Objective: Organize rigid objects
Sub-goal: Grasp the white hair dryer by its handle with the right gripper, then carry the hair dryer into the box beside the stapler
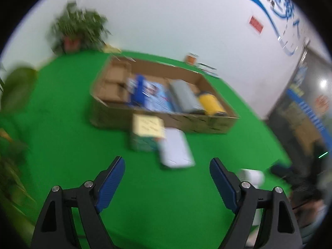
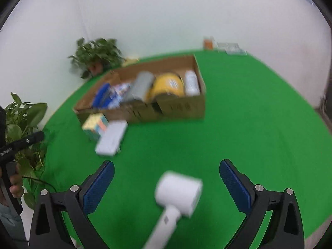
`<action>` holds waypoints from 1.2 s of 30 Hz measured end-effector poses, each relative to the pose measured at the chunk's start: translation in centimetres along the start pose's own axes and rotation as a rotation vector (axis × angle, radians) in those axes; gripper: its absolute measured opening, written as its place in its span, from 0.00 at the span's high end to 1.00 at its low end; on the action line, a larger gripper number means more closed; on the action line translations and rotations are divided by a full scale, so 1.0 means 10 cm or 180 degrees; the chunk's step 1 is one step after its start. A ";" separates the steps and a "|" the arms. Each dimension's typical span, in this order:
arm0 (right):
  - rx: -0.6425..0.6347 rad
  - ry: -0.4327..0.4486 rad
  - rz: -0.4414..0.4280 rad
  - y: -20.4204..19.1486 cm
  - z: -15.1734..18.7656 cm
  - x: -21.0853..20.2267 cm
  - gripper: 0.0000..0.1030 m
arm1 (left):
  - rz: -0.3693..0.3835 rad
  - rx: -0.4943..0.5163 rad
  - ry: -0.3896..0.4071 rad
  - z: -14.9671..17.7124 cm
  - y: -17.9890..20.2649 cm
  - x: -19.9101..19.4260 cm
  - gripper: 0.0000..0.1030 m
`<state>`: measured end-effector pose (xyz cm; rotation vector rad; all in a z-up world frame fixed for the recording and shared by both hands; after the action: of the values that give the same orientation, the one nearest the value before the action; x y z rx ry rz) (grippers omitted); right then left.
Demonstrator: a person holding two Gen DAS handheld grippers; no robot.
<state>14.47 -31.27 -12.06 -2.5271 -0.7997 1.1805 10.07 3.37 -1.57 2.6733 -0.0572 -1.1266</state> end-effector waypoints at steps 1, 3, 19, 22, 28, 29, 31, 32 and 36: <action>0.0066 -0.0080 -0.0056 0.04 0.11 0.04 0.06 | 0.0218 -0.0120 -0.0122 0.09 0.08 0.04 0.19; 0.0139 -0.0305 -0.0181 0.03 0.36 0.15 0.11 | 0.0501 -0.0203 -0.0331 0.24 0.27 0.16 0.19; -0.0460 -0.0689 -0.0729 -0.71 0.82 0.54 0.69 | 0.1241 -0.0123 -0.1235 0.83 0.86 0.59 0.20; -0.0602 -0.0579 -0.0921 -0.93 0.81 0.48 0.68 | 0.1266 -0.0242 -0.1401 0.92 0.80 0.66 0.20; -0.0711 -0.0643 -0.0821 -0.90 0.97 0.42 0.60 | 0.1278 -0.0318 -0.1588 1.12 0.81 0.75 0.21; -0.0690 -0.0674 -0.0815 -0.90 0.98 0.46 0.60 | 0.1254 -0.0315 -0.1613 1.13 0.82 0.77 0.23; -0.0653 -0.0708 -0.0830 -0.88 1.02 0.50 0.60 | 0.1234 -0.0313 -0.1673 1.18 0.84 0.82 0.36; -0.0654 -0.0708 -0.0816 -0.89 1.01 0.54 0.61 | 0.1230 -0.0297 -0.1694 1.20 0.84 0.82 0.45; -0.0641 -0.0719 -0.0794 -0.89 1.06 0.57 0.66 | 0.1162 -0.0271 -0.1673 1.21 0.82 0.83 0.59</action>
<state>6.04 -20.82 -18.65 -2.3775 -1.3075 1.3730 7.80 -8.07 -13.61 2.1049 -0.5472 -1.6108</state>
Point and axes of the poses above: each gripper's, at about its wrist camera, not at the fingertips, and x roughly the way its jaws point, y to its right, z to its underside, the point moved 7 cm from there along x, roughly the way its jaws point, and after that the axes turned 13 degrees about -z, right-handed, at the moved point
